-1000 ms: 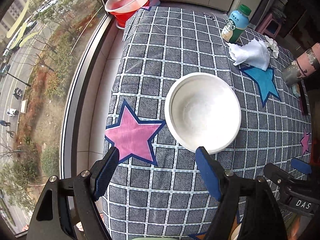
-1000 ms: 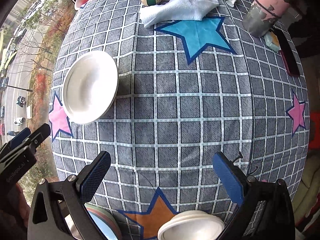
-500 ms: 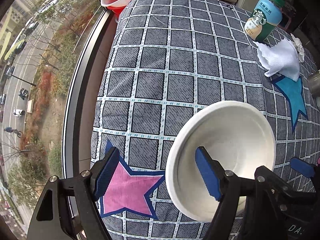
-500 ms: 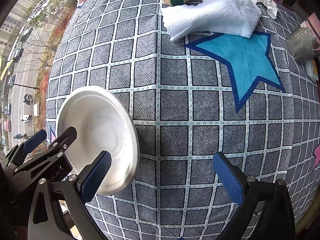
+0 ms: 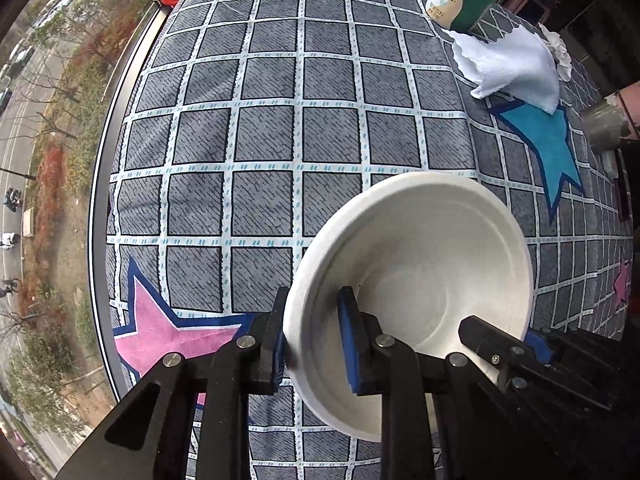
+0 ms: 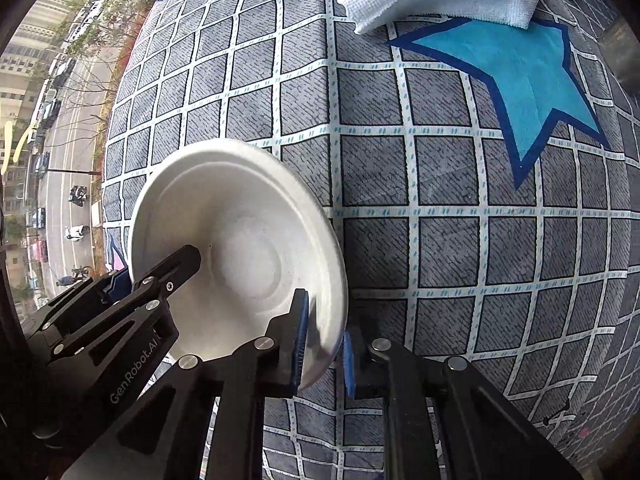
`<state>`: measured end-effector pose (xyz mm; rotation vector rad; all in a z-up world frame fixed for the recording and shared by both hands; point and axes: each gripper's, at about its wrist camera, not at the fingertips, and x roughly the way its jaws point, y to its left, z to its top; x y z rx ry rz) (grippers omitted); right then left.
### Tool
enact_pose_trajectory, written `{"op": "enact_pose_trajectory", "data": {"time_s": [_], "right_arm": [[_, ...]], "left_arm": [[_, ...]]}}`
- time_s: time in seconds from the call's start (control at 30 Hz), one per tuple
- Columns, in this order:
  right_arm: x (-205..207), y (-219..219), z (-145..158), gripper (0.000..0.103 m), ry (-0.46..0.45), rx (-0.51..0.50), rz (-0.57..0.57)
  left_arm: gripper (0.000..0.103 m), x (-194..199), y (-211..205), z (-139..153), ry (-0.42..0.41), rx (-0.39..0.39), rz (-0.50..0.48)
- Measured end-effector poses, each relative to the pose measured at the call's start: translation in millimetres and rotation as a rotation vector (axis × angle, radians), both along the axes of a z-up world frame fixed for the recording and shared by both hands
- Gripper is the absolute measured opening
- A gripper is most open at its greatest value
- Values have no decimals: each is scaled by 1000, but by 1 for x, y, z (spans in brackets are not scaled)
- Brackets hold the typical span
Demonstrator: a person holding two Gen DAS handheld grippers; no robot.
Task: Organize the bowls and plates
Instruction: 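Grasp the rim of the white bowl by the pink star with the right tool, then lift the white bowl with the right tool and carry it across the table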
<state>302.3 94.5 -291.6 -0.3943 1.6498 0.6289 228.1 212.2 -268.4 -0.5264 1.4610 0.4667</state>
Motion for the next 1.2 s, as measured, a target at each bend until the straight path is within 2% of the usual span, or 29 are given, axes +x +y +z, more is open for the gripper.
{"op": "enact_pose_trajectory", "data": {"time_s": [0.33,0.53,0.87,0.93,1.1,1.2], "right_arm": [[-29,-84,2,17,27,-57,-61],[-46,-120,12,17,10,-72,-100],[-73,-162,62,18,-44,-30,-173],[-72,-171,73,18,-60,-26,-187],[-81,-201,100,18,-91,-21,-242],[-86,-202,110,18,-100,-23,-284]], "left_arm": [[26,-14,-83,0,12,-34,-118],[26,-23,-120,12,-5,-34,-153],[26,-33,-141,65,-78,-10,-203],[26,-51,-135,73,-94,-11,-222],[26,-57,-162,90,-119,-20,-277],[26,-61,-185,95,-127,-31,-320]]}}
